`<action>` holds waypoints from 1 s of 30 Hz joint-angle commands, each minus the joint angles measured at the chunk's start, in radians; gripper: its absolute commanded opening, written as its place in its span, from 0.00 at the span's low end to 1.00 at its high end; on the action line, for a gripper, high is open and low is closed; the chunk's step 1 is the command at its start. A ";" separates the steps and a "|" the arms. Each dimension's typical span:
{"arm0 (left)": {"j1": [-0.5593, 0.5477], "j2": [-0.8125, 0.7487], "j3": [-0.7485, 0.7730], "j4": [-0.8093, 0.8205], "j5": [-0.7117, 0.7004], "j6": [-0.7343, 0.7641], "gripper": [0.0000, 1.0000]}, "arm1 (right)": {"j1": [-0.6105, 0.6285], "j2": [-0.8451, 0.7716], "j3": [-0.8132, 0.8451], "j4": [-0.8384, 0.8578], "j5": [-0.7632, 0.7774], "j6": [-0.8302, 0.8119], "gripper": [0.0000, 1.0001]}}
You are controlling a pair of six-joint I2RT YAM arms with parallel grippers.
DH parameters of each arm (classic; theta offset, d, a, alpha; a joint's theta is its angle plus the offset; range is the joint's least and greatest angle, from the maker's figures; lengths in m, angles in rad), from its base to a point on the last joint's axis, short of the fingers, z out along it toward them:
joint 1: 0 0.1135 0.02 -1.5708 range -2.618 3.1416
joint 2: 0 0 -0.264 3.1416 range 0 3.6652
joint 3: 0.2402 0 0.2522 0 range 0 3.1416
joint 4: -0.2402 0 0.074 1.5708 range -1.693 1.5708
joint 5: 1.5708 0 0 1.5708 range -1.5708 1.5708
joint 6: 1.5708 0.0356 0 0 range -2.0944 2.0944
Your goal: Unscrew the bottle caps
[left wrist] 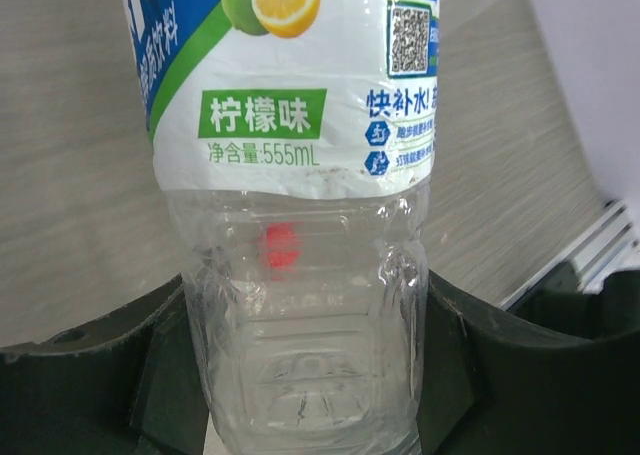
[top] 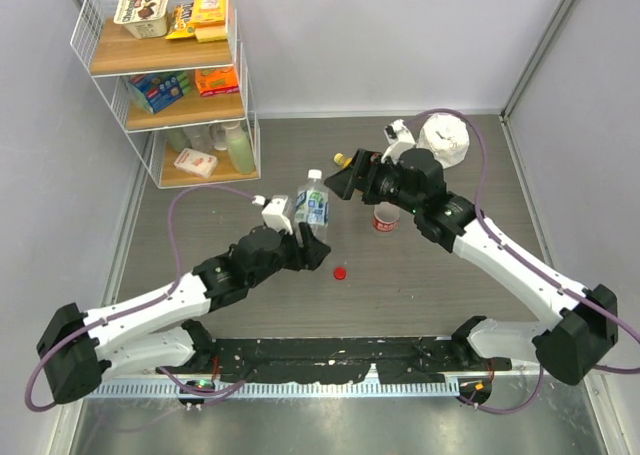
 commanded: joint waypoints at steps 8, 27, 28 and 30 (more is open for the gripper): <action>0.000 -0.294 -0.285 -0.032 0.063 -0.047 0.50 | 0.087 0.240 0.134 0.067 -0.158 0.028 0.92; 0.000 -0.345 -0.288 -0.036 0.126 -0.035 0.50 | 0.124 0.364 0.174 0.099 -0.087 0.088 0.56; 0.000 -0.347 -0.288 -0.036 0.124 -0.037 0.50 | 0.124 0.367 0.174 0.100 -0.092 0.089 0.52; 0.000 -0.350 -0.288 -0.035 0.123 -0.035 0.54 | 0.124 0.367 0.174 0.100 -0.112 0.091 0.40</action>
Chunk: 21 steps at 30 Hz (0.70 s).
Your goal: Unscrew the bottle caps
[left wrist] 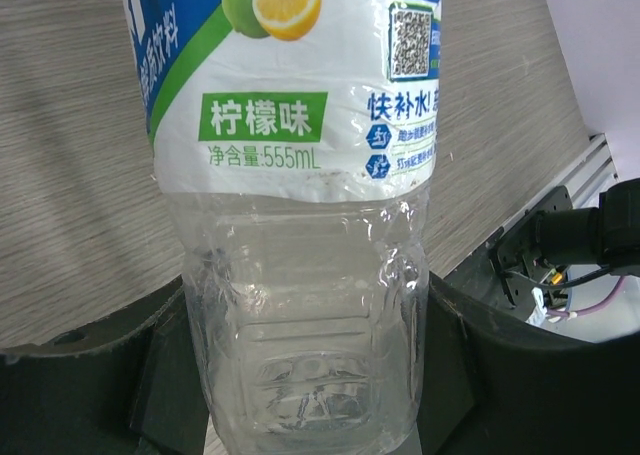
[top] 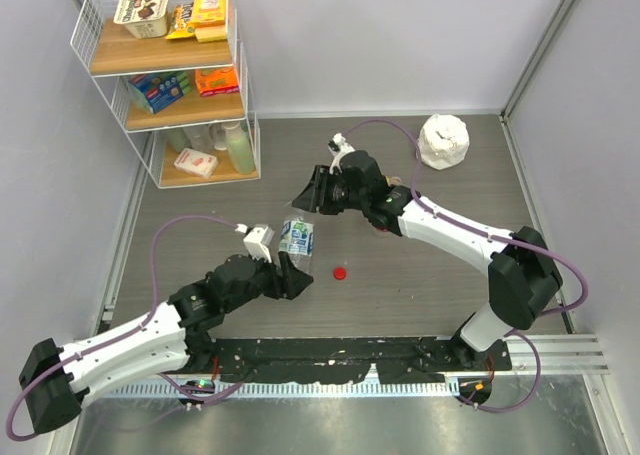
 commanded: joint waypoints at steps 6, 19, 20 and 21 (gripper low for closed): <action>0.001 -0.038 0.009 0.022 -0.014 -0.005 0.80 | 0.000 -0.068 0.014 0.034 0.015 -0.029 0.01; 0.001 -0.092 0.036 0.047 -0.025 0.027 1.00 | 0.004 -0.191 -0.007 -0.040 0.144 -0.055 0.02; 0.001 -0.073 0.044 0.054 -0.025 0.030 1.00 | 0.004 -0.190 -0.007 -0.040 0.140 -0.056 0.02; 0.001 -0.063 0.050 0.063 -0.025 0.034 1.00 | 0.007 -0.188 -0.003 -0.047 0.136 -0.058 0.02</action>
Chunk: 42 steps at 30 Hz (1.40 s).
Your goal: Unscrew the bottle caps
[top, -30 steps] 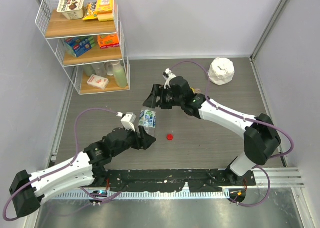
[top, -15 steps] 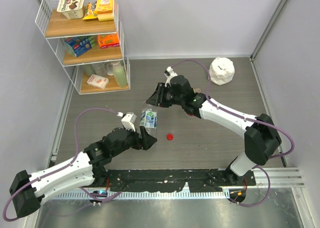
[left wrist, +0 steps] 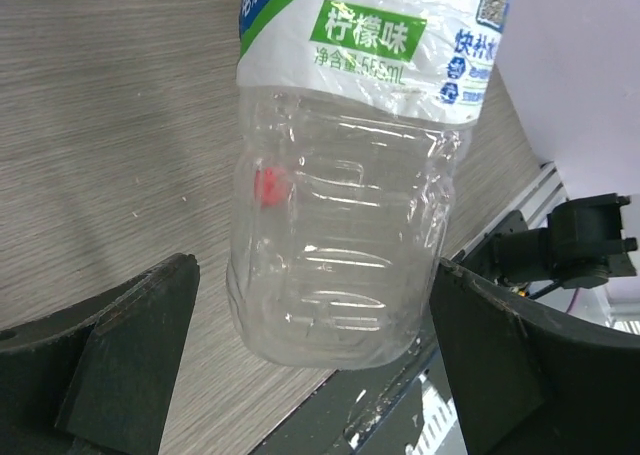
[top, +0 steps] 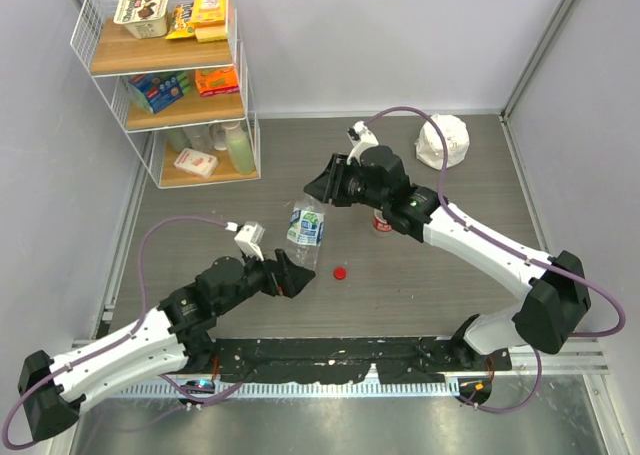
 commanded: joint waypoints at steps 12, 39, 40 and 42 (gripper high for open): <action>0.001 0.171 0.162 0.037 -0.038 0.114 0.99 | 0.017 -0.005 -0.001 -0.014 0.019 -0.021 0.02; 0.001 0.211 0.123 0.055 0.016 0.119 0.38 | 0.017 -0.026 -0.040 0.084 -0.036 -0.044 0.90; 0.001 0.199 0.115 0.055 0.018 0.116 0.37 | 0.017 -0.025 -0.040 0.098 -0.047 -0.045 0.92; -0.001 0.176 0.095 0.055 0.019 0.119 0.36 | 0.020 -0.026 -0.043 0.104 -0.058 -0.045 0.94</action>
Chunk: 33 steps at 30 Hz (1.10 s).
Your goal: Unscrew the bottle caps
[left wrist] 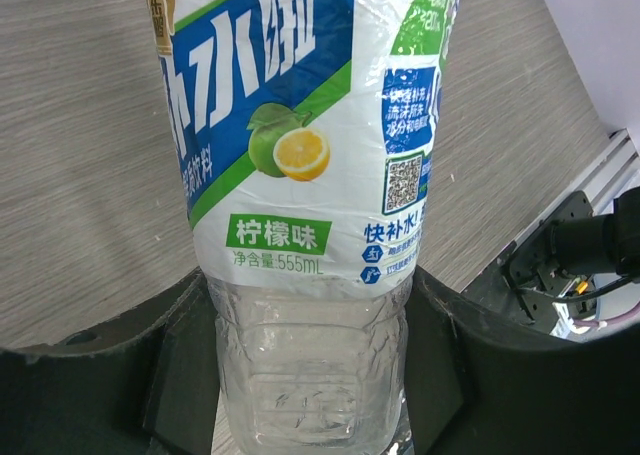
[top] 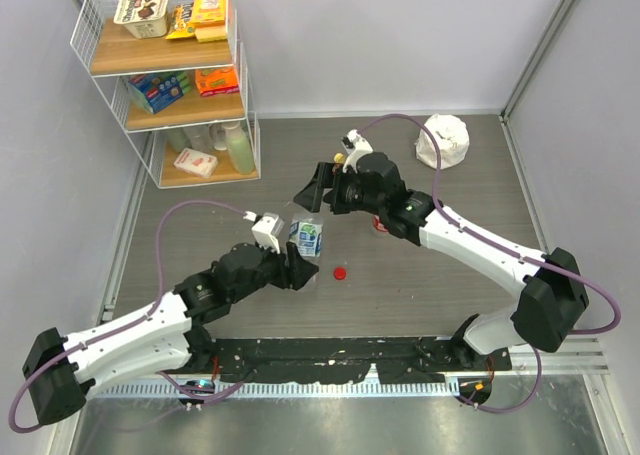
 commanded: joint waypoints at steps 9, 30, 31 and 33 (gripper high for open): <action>-0.022 -0.109 -0.048 -0.060 -0.021 0.106 0.36 | 0.041 -0.051 -0.016 0.186 -0.067 -0.023 0.94; -0.157 0.081 0.158 -0.295 -0.464 0.057 0.09 | 0.120 0.136 0.176 -0.045 0.254 0.020 0.94; -0.165 0.090 0.162 -0.295 -0.475 0.054 0.09 | 0.117 0.136 0.178 -0.050 0.258 0.023 0.93; -0.176 0.098 0.168 -0.295 -0.492 0.042 0.08 | 0.117 0.136 0.178 -0.056 0.268 0.027 0.91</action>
